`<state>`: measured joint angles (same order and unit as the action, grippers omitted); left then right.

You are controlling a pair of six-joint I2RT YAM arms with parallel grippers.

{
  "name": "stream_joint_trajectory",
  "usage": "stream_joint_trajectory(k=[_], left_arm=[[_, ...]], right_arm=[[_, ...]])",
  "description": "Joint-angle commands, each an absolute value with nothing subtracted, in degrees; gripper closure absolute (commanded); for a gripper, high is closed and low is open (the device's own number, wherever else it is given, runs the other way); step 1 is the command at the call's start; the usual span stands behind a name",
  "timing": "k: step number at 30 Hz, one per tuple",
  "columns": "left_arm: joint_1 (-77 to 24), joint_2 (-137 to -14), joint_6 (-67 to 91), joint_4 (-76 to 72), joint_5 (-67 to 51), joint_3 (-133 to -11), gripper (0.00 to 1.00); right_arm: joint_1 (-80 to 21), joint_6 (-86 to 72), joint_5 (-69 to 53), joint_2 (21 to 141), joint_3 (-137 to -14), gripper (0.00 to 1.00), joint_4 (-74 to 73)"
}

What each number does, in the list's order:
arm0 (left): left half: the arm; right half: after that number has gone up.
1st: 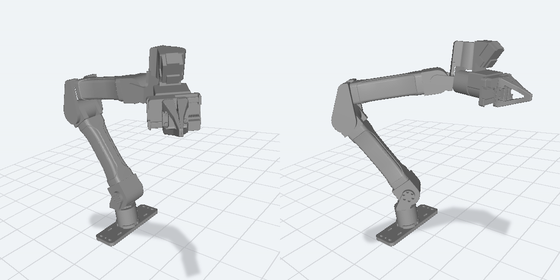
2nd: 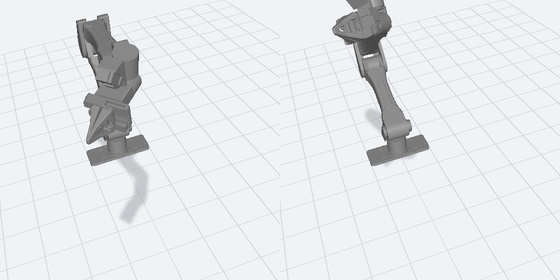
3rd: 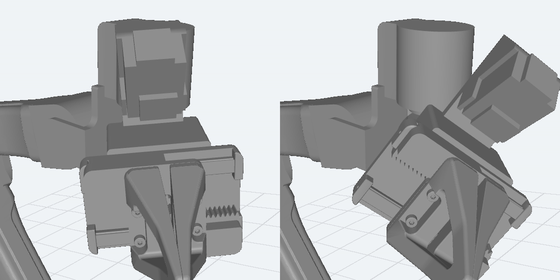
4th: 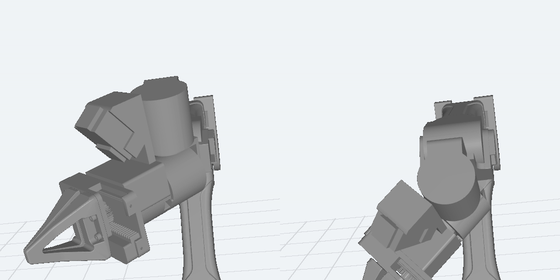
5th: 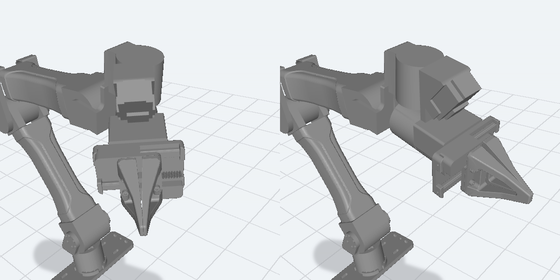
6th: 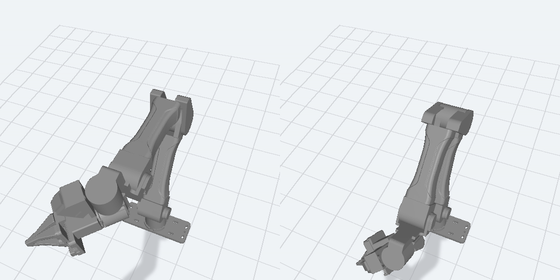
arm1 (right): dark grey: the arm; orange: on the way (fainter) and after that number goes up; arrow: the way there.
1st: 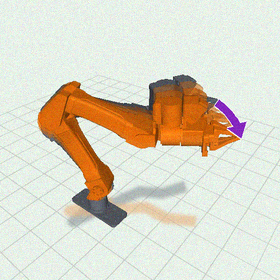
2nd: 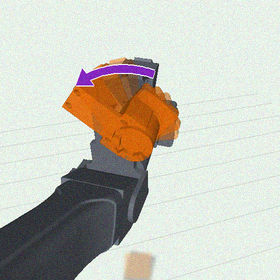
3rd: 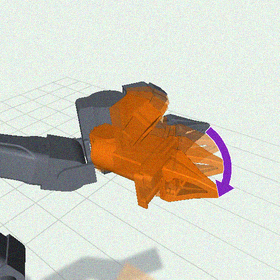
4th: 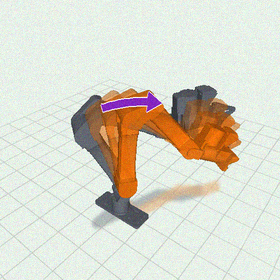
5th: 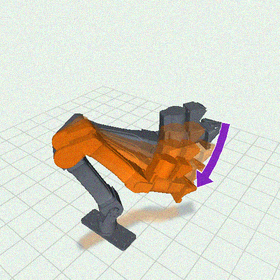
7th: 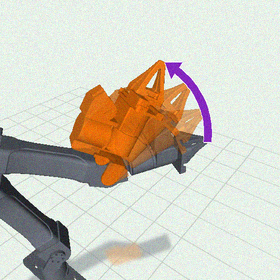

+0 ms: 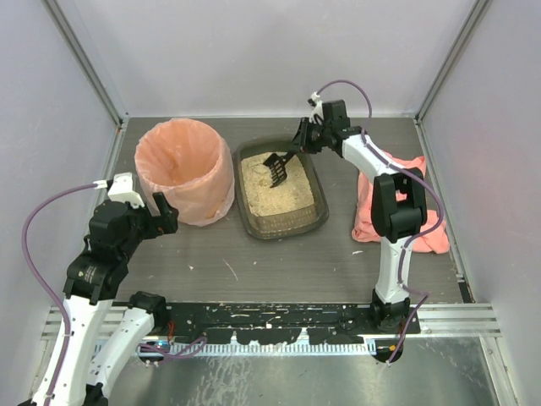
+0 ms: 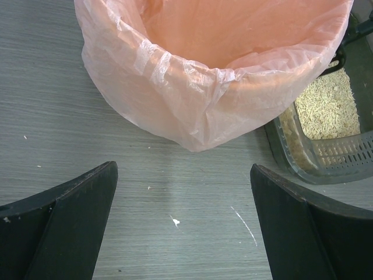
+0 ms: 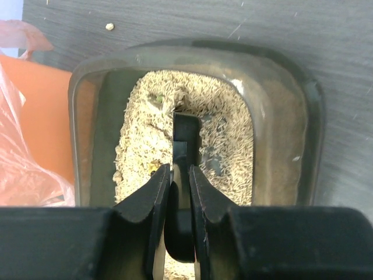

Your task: Clean the litter box

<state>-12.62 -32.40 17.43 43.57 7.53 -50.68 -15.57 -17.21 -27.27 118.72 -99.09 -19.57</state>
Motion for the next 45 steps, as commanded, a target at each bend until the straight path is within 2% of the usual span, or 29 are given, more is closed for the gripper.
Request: stream_joint_trajectory(k=[1,10,20,31,45], left_arm=[[-12.30,-32.52,17.85,41.50,7.90,-51.35,0.02],[-12.29,-32.45,17.97,41.64,8.01,-51.34,0.02],[-12.30,-32.02,17.85,41.57,7.94,-51.27,0.02],[-12.30,-31.99,17.88,41.55,7.91,-51.32,0.02],[-12.30,-32.00,17.92,41.58,8.09,-51.27,0.02]], right_arm=[[-17.40,-25.32,-31.70,115.46,-90.62,0.99,-14.96],[-18.45,-42.03,-29.72,107.33,-72.72,0.99,6.18],[-19.05,-44.39,-31.12,105.50,-67.73,0.99,15.06],[-11.19,-57.05,-35.78,98.93,-54.84,0.99,34.64],[-5.53,-56.76,-37.97,91.93,-51.72,0.99,32.06]])
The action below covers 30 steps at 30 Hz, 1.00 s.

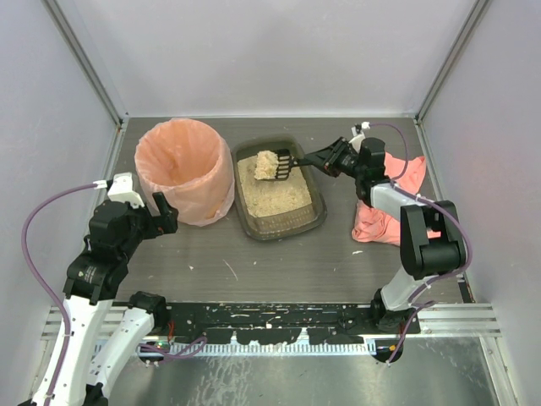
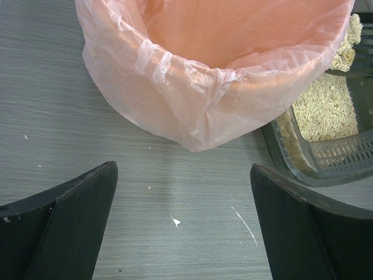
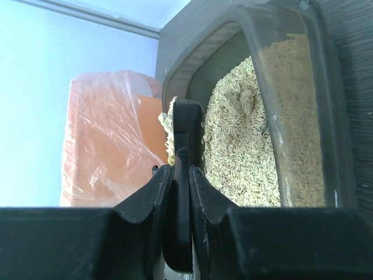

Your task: Clean the litter box

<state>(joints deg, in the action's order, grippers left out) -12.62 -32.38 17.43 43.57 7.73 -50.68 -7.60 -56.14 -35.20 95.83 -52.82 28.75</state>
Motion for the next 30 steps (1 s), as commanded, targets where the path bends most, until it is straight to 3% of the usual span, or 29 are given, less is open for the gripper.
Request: stream_joint_trajectory(k=[1,13,30], left_arm=[[-12.29,-31.99,17.88,41.58,8.04,-51.24,0.02],[-12.26,-31.92,17.84,41.44,7.65,-51.20,0.02],[-12.29,-31.82,17.85,41.40,7.62,-51.21,0.02]], right_arm=[[-4.97,-56.78,-38.63,91.71,-51.23,0.99,32.19],[0.04,-62.97,-41.96,88.41,-41.78,0.99,41.61],[-0.35,-76.90,-48.17,95.56,-37.97,0.99,61.70]])
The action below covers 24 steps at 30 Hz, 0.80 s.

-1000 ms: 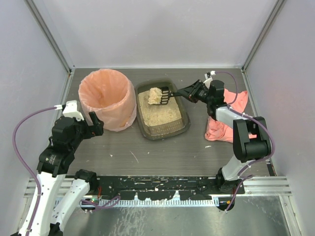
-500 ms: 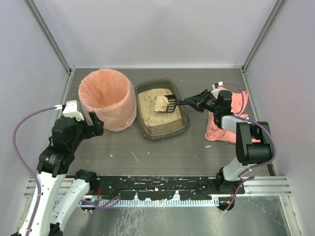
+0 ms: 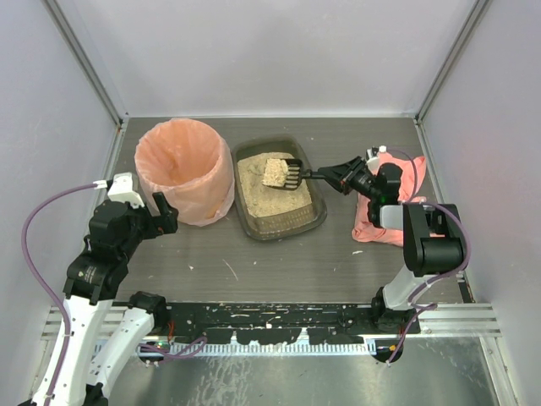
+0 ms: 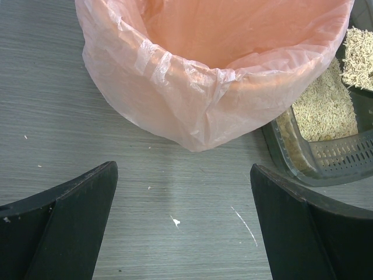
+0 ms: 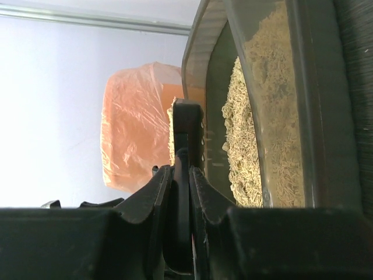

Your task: Clean the litter box

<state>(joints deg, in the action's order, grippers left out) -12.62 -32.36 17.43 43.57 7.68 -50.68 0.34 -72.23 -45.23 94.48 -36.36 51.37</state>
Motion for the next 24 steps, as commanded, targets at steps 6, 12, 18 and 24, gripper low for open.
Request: stream_joint_trajectory(k=[6,12,18,24], left_arm=[[-12.30,-32.13,17.76,41.43,7.63,-51.23,0.02],[-12.30,-31.95,17.86,41.48,7.99,-51.23,0.02],[-12.30,-31.99,17.84,41.49,7.99,-51.27,0.02],[-12.30,-31.83,17.89,41.40,7.91,-51.19,0.02]], right_arm=[[-1.54,-77.67,-48.71,97.95,-39.75,0.99,62.46],[-2.56,-78.72,-48.62,100.09,-40.13,0.99,64.17],[-2.09,-79.48,-48.11,100.89,-39.54,0.99,65.13],[-1.42,-75.37,-46.61,98.38,-39.37,0.99,59.16]])
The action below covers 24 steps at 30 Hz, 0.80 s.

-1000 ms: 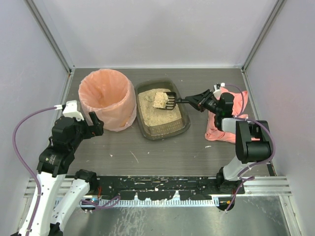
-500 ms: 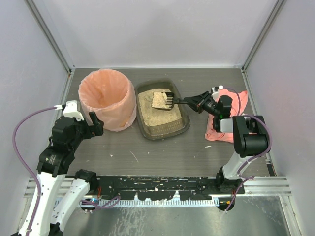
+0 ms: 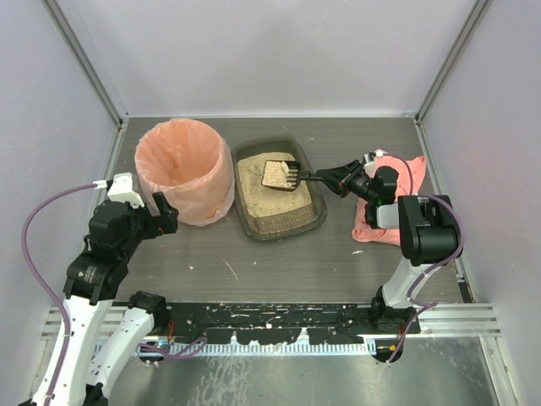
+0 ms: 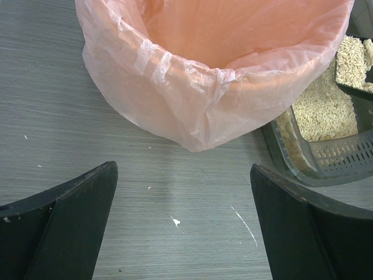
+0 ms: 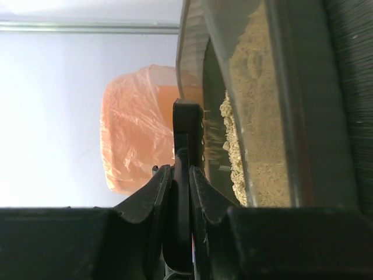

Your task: Clean the litter box

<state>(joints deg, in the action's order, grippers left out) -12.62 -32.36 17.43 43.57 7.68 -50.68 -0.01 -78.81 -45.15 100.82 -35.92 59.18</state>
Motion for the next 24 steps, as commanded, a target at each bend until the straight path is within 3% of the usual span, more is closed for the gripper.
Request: stream_joint_trajectory(k=[1,5,9,12,15,18,21,24], left_arm=[[-12.26,-31.85,17.79,41.49,7.95,-51.23,0.02],[-12.26,-31.90,17.75,41.43,7.34,-51.22,0.02],[-12.29,-31.82,17.77,41.42,7.77,-51.24,0.02],[-12.28,-31.78,17.75,41.40,7.35,-51.16,0.02],[-12.26,-31.73,17.79,41.41,7.87,-51.17,0.02],[-12.30,-31.82,17.76,41.41,7.10,-51.23,0.02],[-12.28,-31.82,17.81,41.44,8.04,-51.15,0.02],[-12.30,-31.78,17.80,41.43,7.37,-51.17,0.02]], right_arm=[[-2.79,-72.86,-48.46,98.32,-41.41,0.99,56.02],[2.34,-73.39,-41.71,94.15,-36.40,0.99,53.79],[-2.34,-67.36,-45.87,95.23,-42.01,0.99,47.75],[2.30,-76.46,-42.58,95.75,-36.12,0.99,59.26],[-2.66,-77.44,-49.16,99.89,-40.94,0.99,63.65],[1.72,-82.40,-42.71,99.51,-34.95,0.99,67.99],[-3.31,-82.13,-49.52,102.54,-40.91,0.99,70.59],[1.75,-83.24,-42.16,99.27,-35.12,0.99,68.99]])
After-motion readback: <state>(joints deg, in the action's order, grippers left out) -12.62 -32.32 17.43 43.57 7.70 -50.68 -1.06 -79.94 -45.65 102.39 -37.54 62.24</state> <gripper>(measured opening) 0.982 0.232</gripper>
